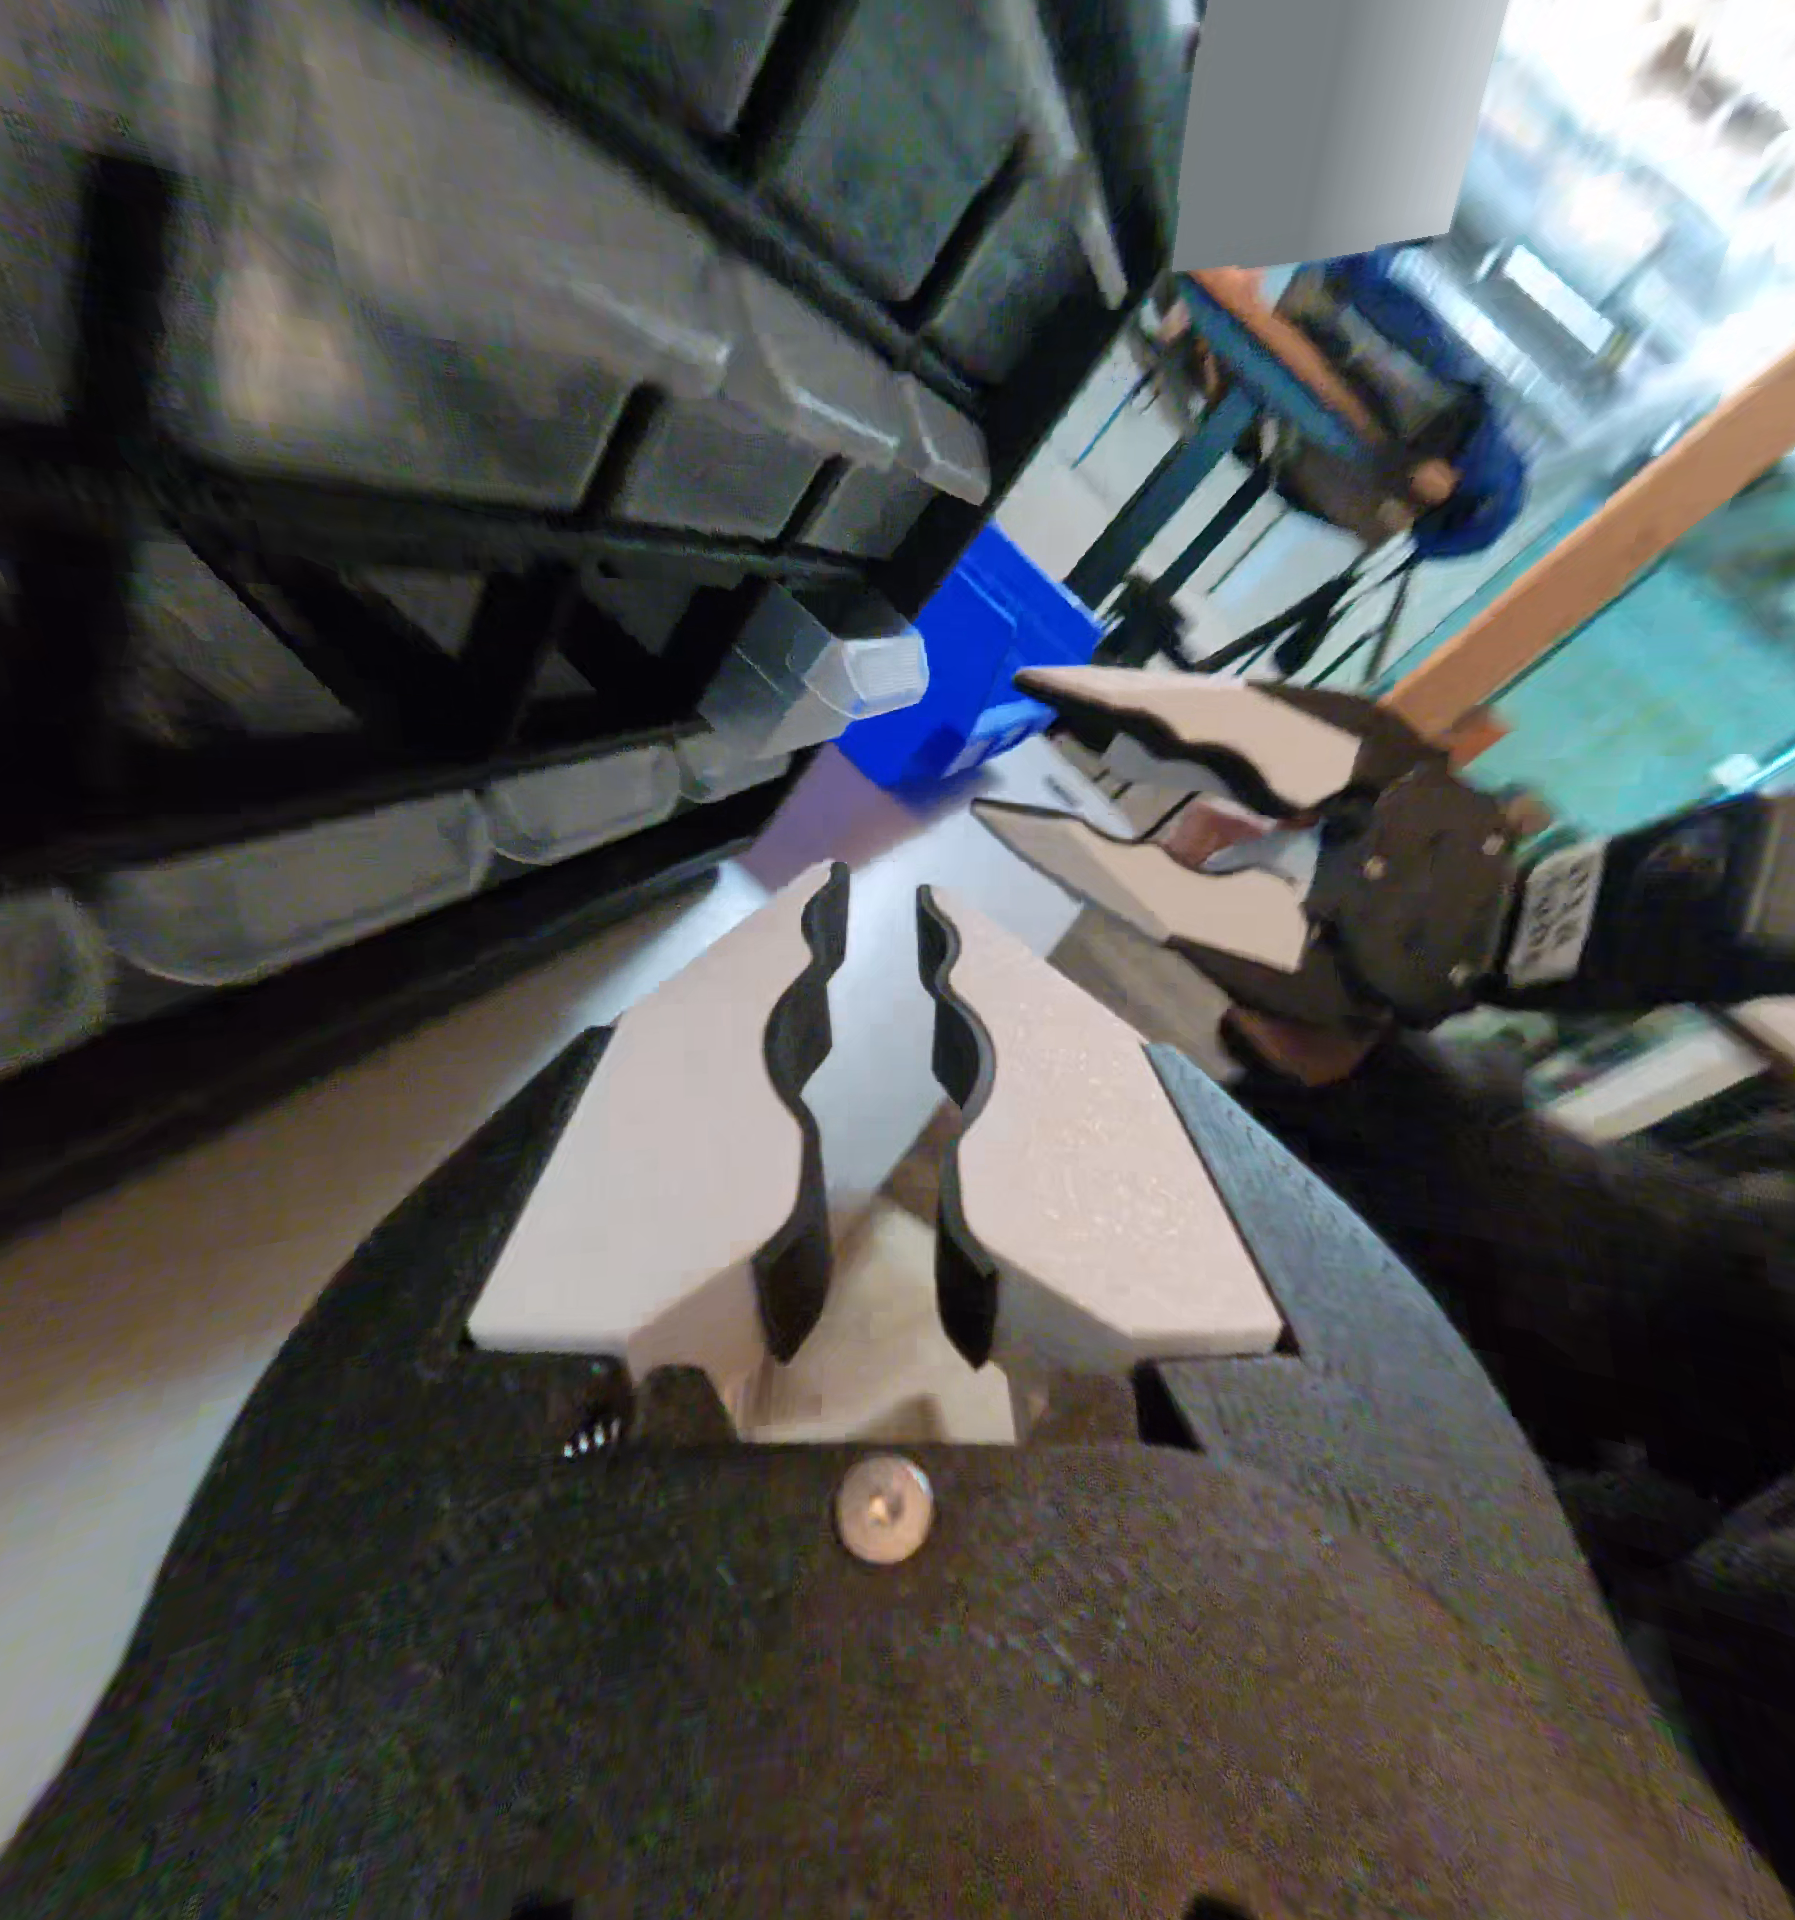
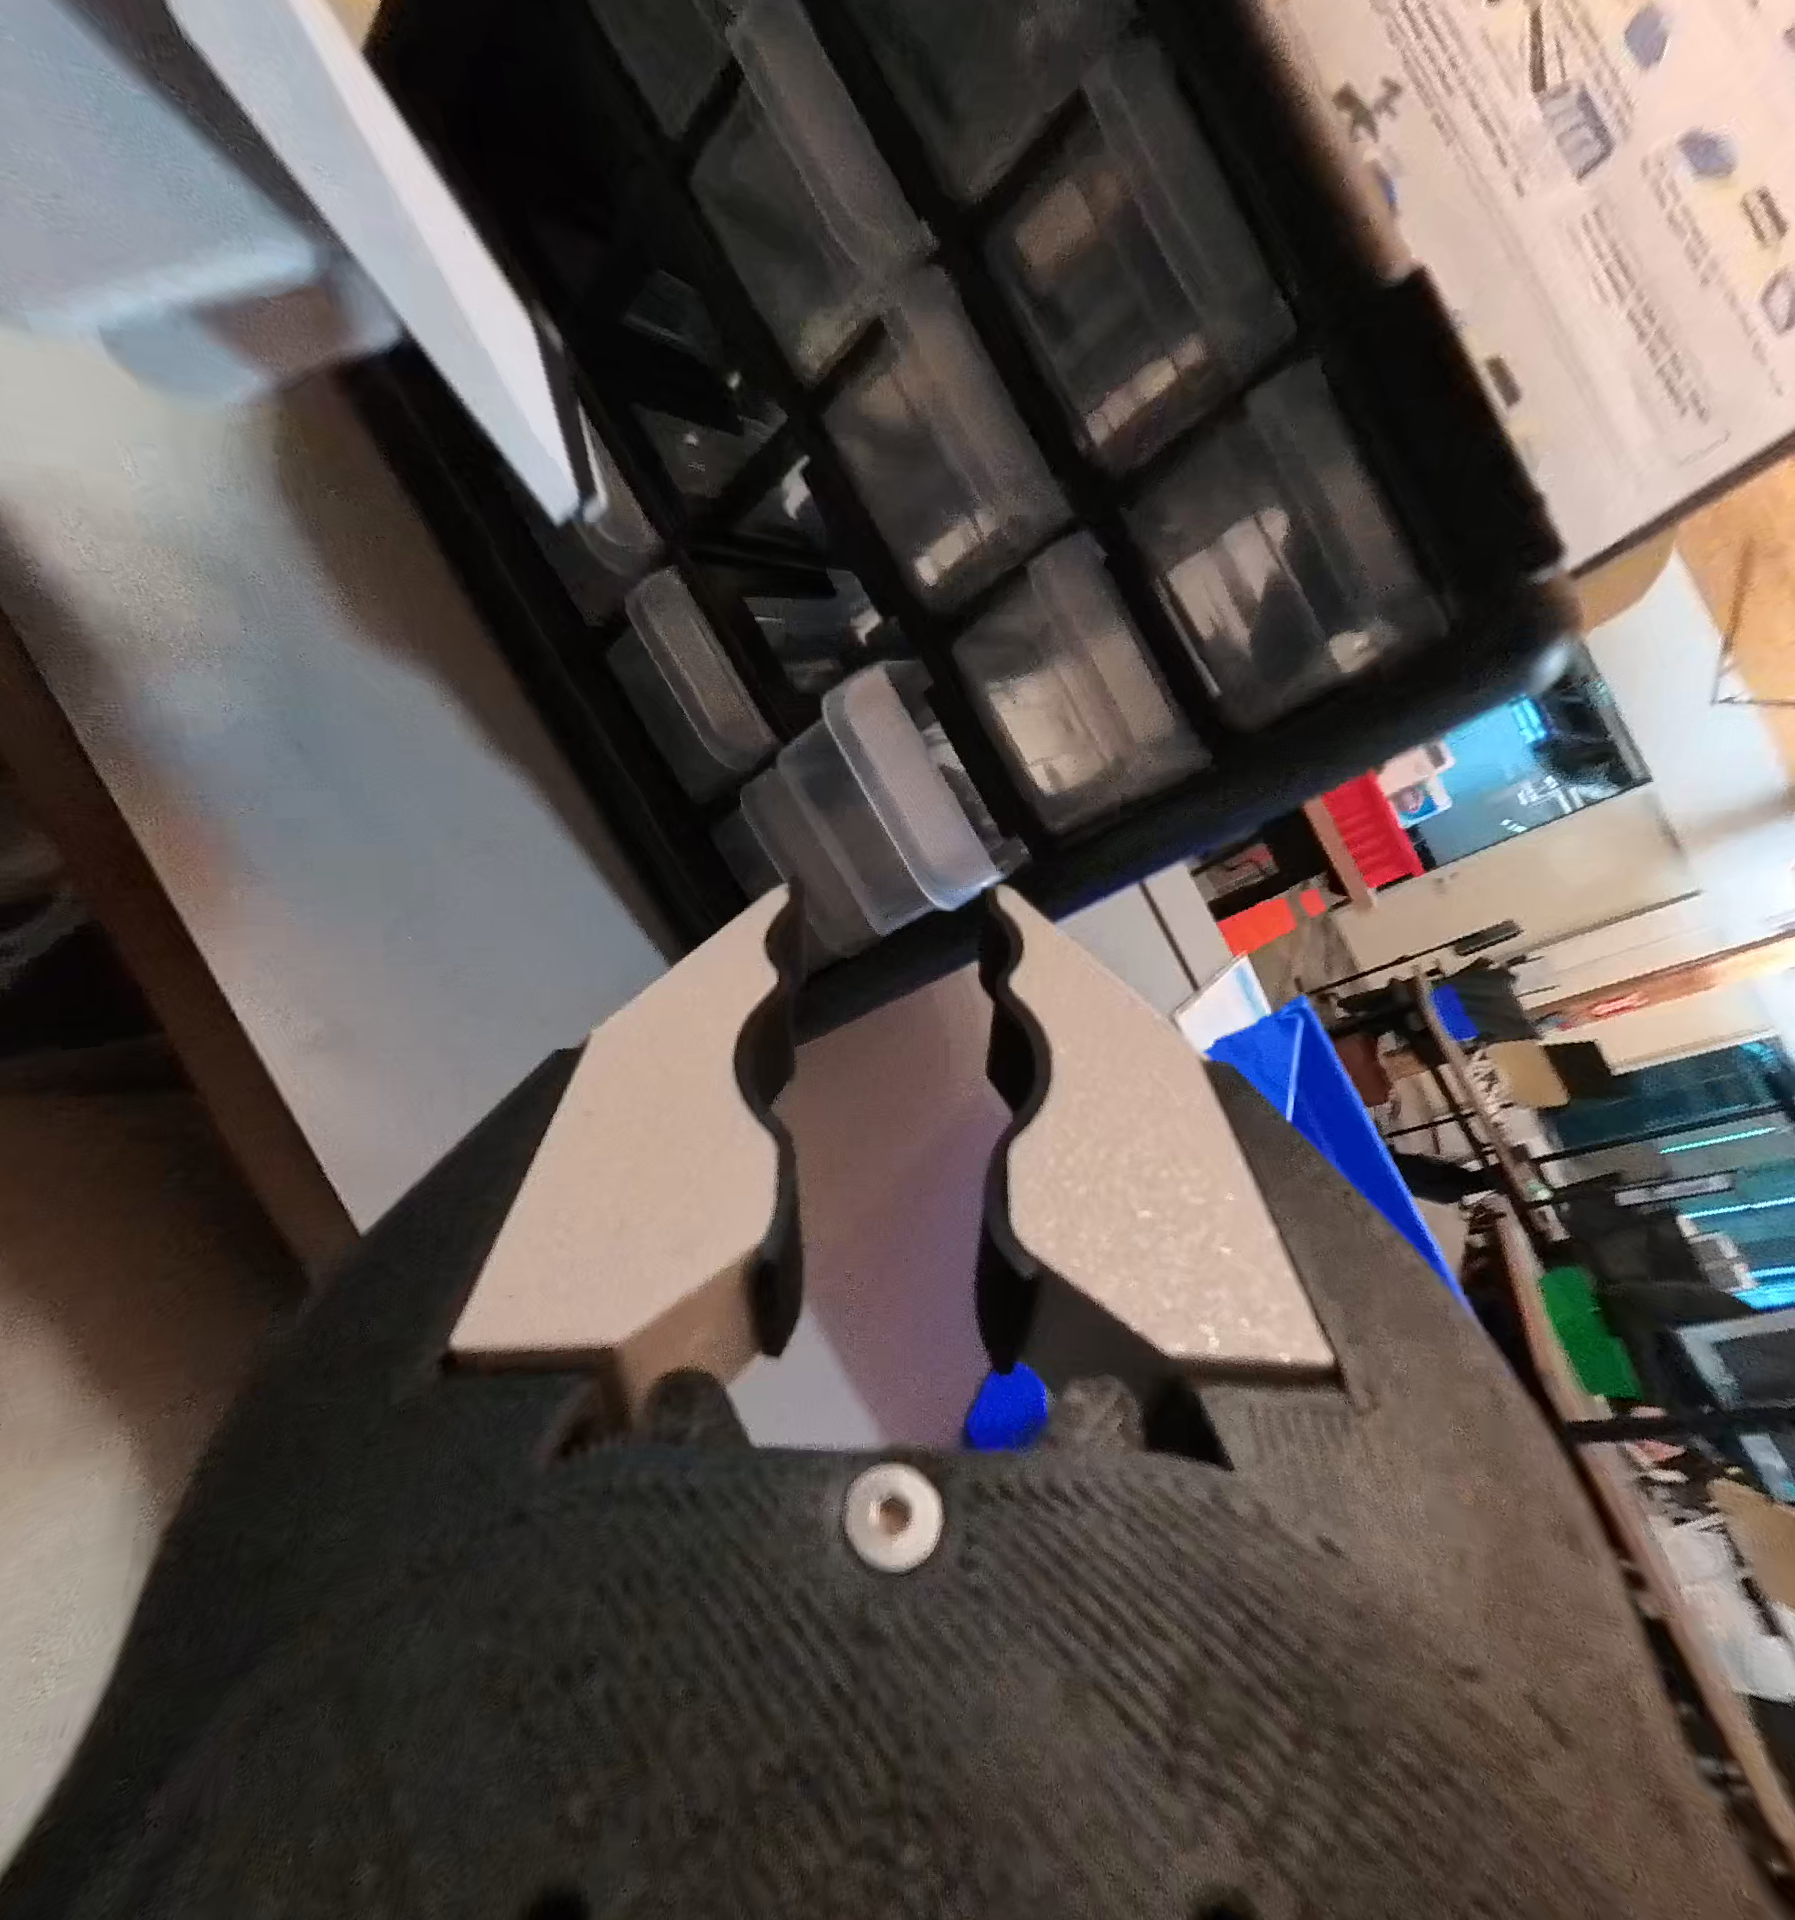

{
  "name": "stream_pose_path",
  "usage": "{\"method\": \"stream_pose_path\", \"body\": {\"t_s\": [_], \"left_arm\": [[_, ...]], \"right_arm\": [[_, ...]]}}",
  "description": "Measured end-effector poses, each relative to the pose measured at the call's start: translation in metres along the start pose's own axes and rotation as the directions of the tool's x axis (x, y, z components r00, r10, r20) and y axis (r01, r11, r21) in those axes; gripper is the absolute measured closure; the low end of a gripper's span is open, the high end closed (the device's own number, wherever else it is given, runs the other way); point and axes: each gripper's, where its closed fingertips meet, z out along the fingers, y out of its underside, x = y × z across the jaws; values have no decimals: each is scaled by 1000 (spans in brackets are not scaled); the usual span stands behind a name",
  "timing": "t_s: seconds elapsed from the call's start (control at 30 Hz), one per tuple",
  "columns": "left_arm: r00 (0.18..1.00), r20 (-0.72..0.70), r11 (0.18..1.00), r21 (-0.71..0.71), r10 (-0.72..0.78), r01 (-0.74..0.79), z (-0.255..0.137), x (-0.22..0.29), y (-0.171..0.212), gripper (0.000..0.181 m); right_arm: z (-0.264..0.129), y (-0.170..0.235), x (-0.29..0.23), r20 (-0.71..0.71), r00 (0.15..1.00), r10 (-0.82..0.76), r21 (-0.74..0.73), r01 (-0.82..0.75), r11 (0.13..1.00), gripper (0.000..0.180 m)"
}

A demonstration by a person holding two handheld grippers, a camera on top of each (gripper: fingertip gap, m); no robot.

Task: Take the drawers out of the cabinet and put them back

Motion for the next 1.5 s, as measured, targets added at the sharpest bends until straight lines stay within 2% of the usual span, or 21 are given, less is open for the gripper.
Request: {"method": "stream_pose_path", "body": {"t_s": [0.07,0.13,0.2,0.27,0.37,0.47,0.6,0.7,0.93,1.1,1.27,1.5], "left_arm": [[988,46,989,-1,149,-149,-15,-5,-7,163],[977,86,979,35,196,-200,-26,-10,-18,155],[985,62,984,70,163,-167,-32,-11,-25,148],[994,20,993,55,103,-104,-33,-13,-21,144],[1000,-3,999,41,23,-22,-33,-20,-12,143],[999,-35,998,51,-31,33,-34,-17,-14,141],[1000,-9,997,71,25,-24,-37,-18,-21,141],[999,-1,997,64,36,-35,-35,-18,-19,141],[999,1,998,32,48,-48,-31,-18,-10,140],[1000,3,998,51,22,-22,-33,-22,-12,141],[1000,7,997,76,27,-28,-36,-23,-18,142],[999,-3,997,66,36,-36,-35,-19,-16,142]], "right_arm": [[6,-2,-4,6,999,-50,-3,50,999,148],[13,-5,-7,10,993,-116,0,116,993,149],[20,-10,-7,2,982,-189,13,189,982,157],[22,-23,-6,-11,965,-262,63,262,963,172],[29,-39,-5,-40,943,-329,119,332,936,173],[39,-35,-10,-30,937,-347,91,348,933,168],[37,-27,-13,-42,919,-392,60,394,917,164],[40,-20,-9,-40,930,-366,31,367,930,154],[42,-10,2,-64,945,-321,0,322,947,147],[46,-6,6,-110,924,-365,-36,364,931,149],[44,-9,4,-149,891,-428,-44,427,903,165],[33,-11,-1,-111,881,-460,-41,458,888,166]]}}
